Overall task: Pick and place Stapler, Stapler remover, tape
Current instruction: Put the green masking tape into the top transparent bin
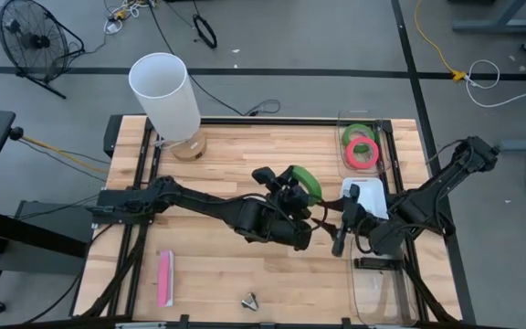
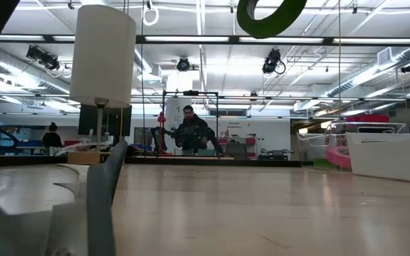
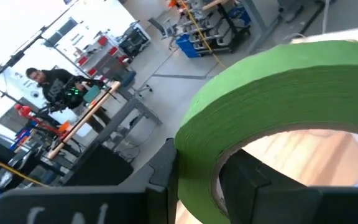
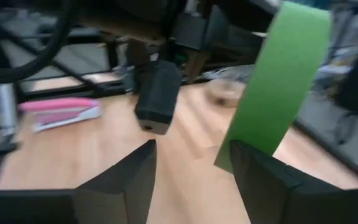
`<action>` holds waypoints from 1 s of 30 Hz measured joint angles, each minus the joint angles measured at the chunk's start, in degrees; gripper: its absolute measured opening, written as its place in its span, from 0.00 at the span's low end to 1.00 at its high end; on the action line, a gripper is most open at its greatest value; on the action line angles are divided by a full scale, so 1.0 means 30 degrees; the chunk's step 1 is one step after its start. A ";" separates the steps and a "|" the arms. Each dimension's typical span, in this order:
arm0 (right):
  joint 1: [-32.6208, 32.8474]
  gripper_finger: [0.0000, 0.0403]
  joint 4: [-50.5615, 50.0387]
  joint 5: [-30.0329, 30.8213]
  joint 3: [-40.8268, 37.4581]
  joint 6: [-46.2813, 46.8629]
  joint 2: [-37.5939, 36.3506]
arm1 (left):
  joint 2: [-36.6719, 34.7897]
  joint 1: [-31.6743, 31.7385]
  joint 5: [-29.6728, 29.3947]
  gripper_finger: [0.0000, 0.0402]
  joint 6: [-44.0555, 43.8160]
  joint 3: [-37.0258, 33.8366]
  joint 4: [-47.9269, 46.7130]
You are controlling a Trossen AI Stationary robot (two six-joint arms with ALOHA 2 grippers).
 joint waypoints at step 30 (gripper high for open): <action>-0.0107 0.40 -0.0795 -0.0145 -0.0036 0.0756 -0.0058 | -0.0054 0.0011 -0.0400 0.22 -0.0794 0.0043 -0.1566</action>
